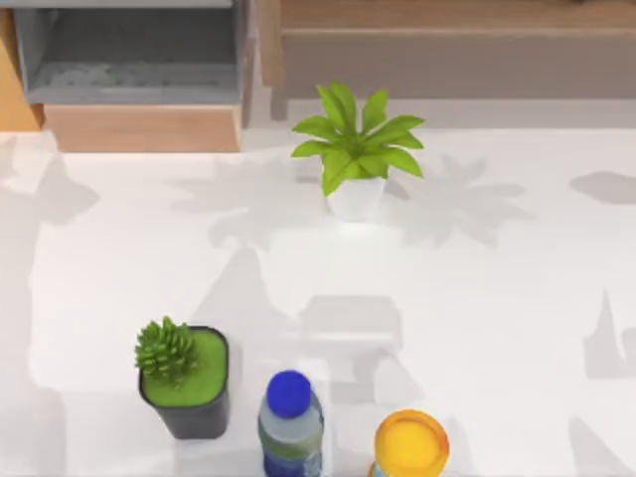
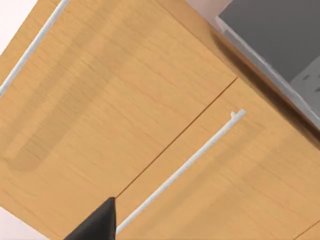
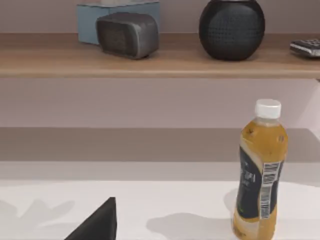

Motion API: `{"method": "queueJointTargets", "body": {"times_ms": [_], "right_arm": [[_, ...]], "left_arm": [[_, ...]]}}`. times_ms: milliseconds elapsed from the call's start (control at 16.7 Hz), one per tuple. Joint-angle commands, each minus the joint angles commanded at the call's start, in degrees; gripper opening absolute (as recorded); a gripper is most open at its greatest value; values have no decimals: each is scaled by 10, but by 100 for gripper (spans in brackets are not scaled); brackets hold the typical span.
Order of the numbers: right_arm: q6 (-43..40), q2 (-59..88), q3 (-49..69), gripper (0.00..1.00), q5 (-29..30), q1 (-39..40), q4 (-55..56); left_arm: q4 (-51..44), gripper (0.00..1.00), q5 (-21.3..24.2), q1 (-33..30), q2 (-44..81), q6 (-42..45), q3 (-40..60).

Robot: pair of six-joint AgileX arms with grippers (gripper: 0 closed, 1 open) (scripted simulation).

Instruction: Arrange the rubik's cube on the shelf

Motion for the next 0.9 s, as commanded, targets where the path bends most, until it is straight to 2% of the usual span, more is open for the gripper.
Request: {"method": "queueJointTargets", "body": {"times_ms": [540,720,900], "right_arm": [[0,0,0,100,0,0,0],[0,0,0,100,0,0,0],[0,0,0,100,0,0,0]], "left_arm": [[228,100,100,77,469,316,217],[274,100,122,91,565,381,262],[295,100,132,97,608,411,284]]}}
